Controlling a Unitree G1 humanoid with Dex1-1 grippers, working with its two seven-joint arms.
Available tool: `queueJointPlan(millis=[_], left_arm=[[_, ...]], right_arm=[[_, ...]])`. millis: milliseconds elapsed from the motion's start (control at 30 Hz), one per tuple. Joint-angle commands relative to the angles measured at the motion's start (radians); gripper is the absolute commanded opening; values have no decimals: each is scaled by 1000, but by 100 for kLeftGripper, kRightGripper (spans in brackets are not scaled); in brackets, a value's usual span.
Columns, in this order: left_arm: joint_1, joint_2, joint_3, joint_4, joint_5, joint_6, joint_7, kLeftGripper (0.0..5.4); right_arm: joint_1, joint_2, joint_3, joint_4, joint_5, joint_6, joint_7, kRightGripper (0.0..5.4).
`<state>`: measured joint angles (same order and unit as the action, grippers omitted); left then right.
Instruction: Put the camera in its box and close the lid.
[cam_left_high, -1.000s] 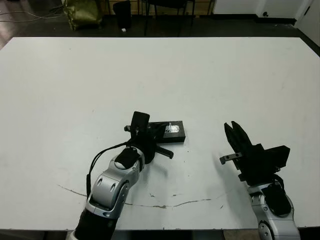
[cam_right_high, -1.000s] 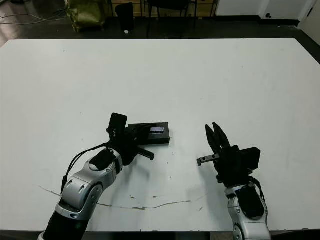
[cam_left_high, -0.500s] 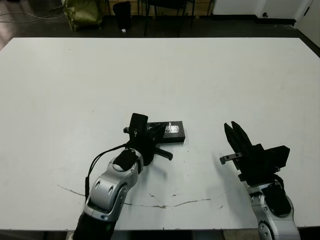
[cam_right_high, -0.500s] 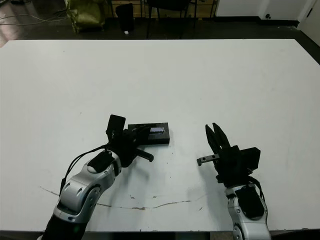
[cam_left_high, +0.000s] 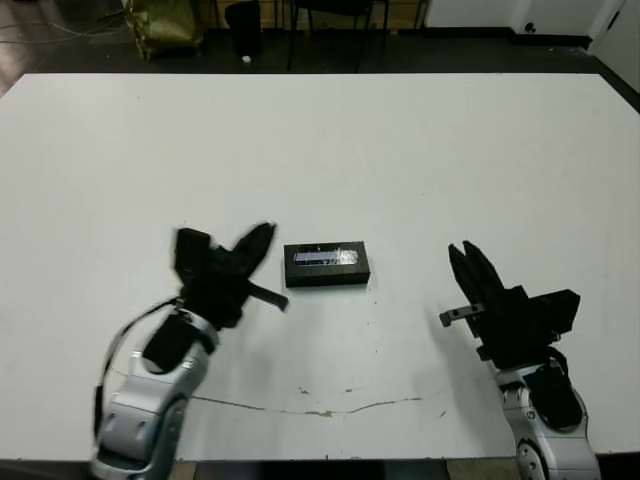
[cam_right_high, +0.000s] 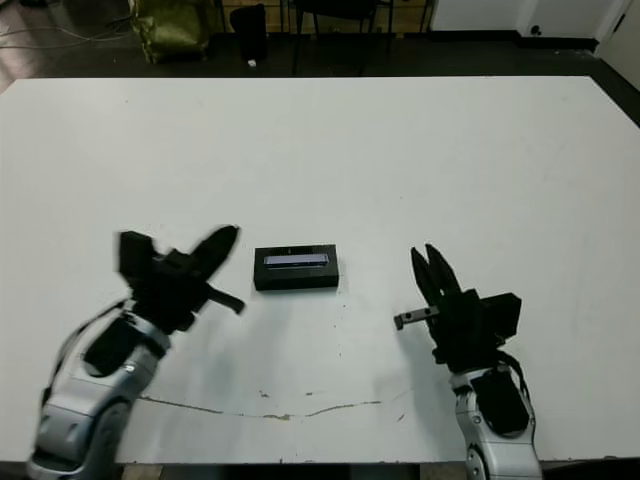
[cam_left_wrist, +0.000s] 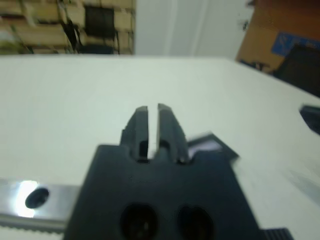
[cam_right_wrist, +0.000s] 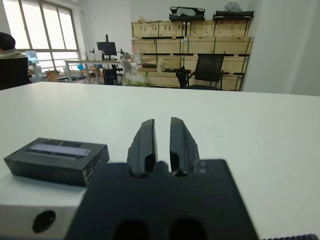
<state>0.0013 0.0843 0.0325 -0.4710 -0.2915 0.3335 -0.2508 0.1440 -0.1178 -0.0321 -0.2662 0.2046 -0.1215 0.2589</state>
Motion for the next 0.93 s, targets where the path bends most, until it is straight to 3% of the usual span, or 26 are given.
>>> queueJointPlan(millis=[33, 200, 433, 633, 933], left_arm=[[-2, 26, 84, 10, -38, -38, 0, 2], [8, 13, 138, 67, -22, -145, 27, 2], [18, -28, 173, 201, -47, -252, 52, 2], [3, -50, 180, 259, -54, -278, 81, 2], [-20, -41, 178, 270, -96, -226, 97, 2]], right_arm=[[-31, -16, -14, -33, -23, 55, -33, 0], [-92, -18, -18, -71, -39, 137, -68, 0], [-173, -8, -26, -40, -61, 157, -100, 0], [-197, 15, -20, -8, -63, 171, -123, 0], [-175, 32, -2, -6, -91, 177, -151, 0]])
